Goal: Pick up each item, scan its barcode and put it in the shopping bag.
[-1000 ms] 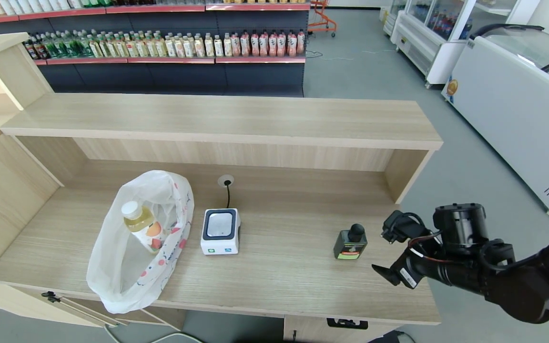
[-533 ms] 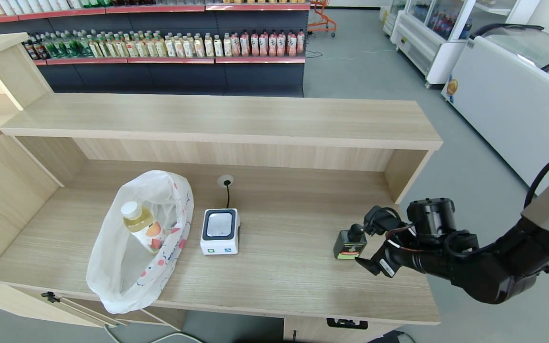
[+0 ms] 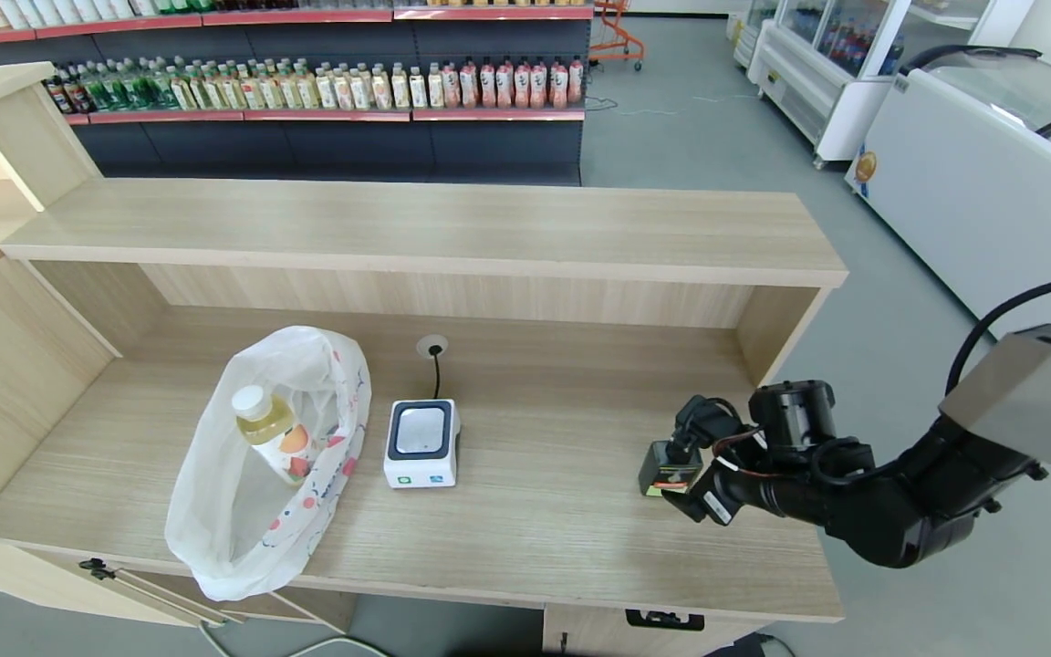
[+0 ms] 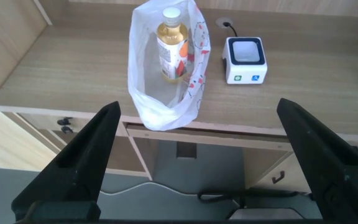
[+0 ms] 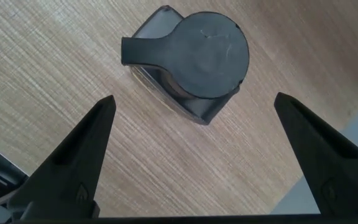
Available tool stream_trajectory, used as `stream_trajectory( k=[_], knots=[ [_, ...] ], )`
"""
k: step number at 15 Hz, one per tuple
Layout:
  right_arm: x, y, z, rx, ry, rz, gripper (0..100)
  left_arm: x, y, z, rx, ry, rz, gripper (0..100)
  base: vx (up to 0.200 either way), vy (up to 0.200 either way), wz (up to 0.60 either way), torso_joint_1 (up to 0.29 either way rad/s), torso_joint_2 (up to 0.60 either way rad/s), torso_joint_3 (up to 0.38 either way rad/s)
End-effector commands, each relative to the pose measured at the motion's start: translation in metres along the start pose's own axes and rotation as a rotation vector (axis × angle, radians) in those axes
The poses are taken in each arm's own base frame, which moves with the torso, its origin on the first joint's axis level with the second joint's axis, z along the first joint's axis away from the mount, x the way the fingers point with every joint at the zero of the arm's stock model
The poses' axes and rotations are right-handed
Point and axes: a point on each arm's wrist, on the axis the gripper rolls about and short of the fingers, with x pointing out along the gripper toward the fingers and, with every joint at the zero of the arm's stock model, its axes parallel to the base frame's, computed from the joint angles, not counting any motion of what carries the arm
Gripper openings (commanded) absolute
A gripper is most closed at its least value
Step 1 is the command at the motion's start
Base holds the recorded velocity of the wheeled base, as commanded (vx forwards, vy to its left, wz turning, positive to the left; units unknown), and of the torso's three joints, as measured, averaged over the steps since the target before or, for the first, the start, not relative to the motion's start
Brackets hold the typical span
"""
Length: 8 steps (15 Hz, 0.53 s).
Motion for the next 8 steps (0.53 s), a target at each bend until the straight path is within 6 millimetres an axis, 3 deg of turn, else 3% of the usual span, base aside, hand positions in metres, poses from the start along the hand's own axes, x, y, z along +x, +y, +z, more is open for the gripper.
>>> stream_trajectory(
  k=[1,8],
  knots=[
    [0.012,0.008,0.001,-0.010,0.000,0.021,100,0.000,0.000,0.000,0.000,0.000,0.000,100,0.000,0.000,0.00,0.000,0.00,0.000],
    [0.035,0.016,-0.002,0.008,0.006,0.042,100,0.000,0.000,0.000,0.000,0.000,0.000,100,0.000,0.000,0.00,0.000,0.00,0.000]
  ],
)
